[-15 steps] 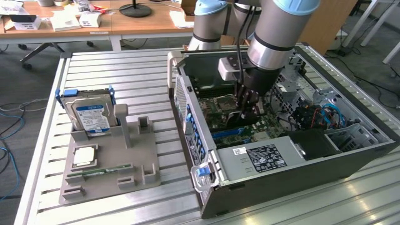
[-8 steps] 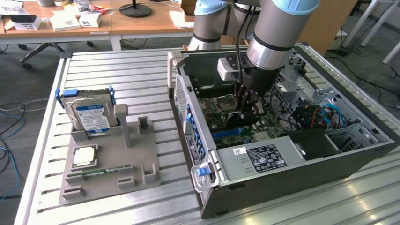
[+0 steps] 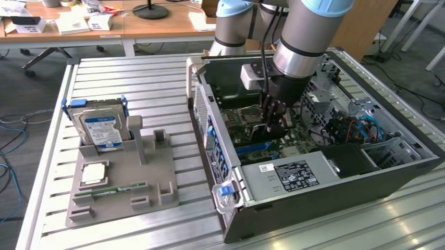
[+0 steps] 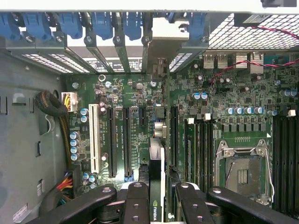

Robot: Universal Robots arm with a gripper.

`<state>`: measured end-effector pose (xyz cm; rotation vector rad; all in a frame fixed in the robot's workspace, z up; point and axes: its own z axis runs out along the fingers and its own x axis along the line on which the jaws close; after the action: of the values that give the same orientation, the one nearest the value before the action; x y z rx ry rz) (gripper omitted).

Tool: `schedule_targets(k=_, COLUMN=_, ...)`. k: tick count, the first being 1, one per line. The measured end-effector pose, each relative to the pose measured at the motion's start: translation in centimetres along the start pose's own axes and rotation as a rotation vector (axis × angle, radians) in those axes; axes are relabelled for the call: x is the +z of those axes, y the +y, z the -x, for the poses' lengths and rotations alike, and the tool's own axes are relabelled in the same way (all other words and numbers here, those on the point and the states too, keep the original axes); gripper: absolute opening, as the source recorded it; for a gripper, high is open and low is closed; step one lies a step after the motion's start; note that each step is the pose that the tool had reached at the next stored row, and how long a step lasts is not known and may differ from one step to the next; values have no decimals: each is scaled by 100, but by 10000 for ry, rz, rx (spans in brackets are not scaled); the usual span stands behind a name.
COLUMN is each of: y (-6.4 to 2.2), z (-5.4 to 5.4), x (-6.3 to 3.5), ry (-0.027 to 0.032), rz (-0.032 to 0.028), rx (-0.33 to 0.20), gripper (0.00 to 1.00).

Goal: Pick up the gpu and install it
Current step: 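Insert the gpu into the slot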

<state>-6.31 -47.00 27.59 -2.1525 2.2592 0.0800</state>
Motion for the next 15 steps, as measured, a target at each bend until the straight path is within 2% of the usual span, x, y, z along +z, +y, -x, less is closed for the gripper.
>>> schedule_targets(k=15, y=9, z=-5, x=69, ry=4, rz=1, rx=0, gripper=27)
